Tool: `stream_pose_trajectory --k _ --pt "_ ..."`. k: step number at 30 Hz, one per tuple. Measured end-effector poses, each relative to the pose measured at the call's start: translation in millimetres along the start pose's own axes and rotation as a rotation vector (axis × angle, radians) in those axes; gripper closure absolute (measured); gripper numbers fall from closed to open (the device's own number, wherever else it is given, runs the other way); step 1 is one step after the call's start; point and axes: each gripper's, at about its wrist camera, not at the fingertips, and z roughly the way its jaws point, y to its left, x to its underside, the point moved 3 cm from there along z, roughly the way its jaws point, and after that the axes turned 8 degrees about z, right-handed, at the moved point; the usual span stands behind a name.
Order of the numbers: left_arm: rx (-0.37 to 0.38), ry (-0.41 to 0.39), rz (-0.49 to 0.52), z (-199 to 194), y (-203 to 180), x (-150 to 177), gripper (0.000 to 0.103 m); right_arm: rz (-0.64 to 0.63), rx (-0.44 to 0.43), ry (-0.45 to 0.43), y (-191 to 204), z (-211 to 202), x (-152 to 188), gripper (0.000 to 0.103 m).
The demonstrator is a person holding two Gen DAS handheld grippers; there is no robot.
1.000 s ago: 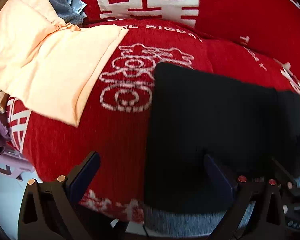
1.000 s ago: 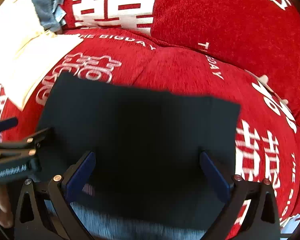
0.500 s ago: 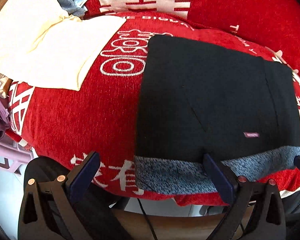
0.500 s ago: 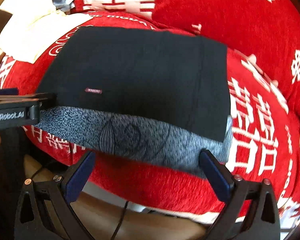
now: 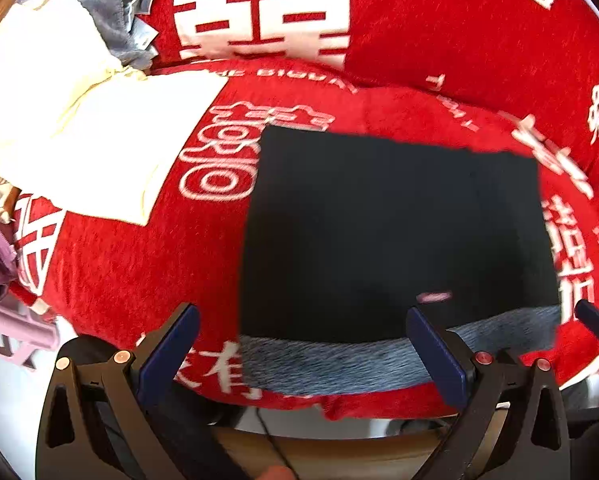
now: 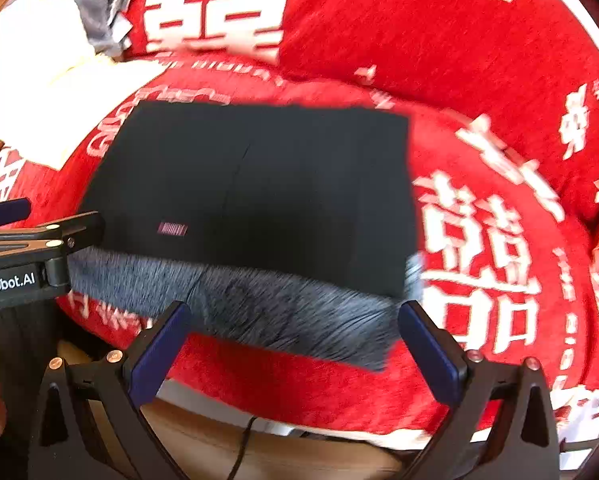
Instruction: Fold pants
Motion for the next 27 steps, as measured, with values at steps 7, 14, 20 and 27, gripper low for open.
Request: stream_pose_trajectory --k 7,14,20,27 --pt "-0.010 -0.056 0.001 -18.7 -1.5 13.0 0.000 0.130 0.012 -0.020 -24.1 -16.9 -18.6 0.000" --pt "-0.016 -0.037 0.019 -17.8 -8.4 16.0 0.000 0.137 0.039 -0.027 -22.4 -21.8 -18.0 0.000" --pt "-0.032 -0.042 0.047 -25.5 -10.3 14.9 0.000 0.142 0.051 -0.013 -22.5 -23.2 -15.1 0.000" --pt "-0.047 -0.054 0.052 -32.3 -8.2 11.3 0.000 0.122 0.049 -0.007 -18.5 -24.3 -13.6 0.000"
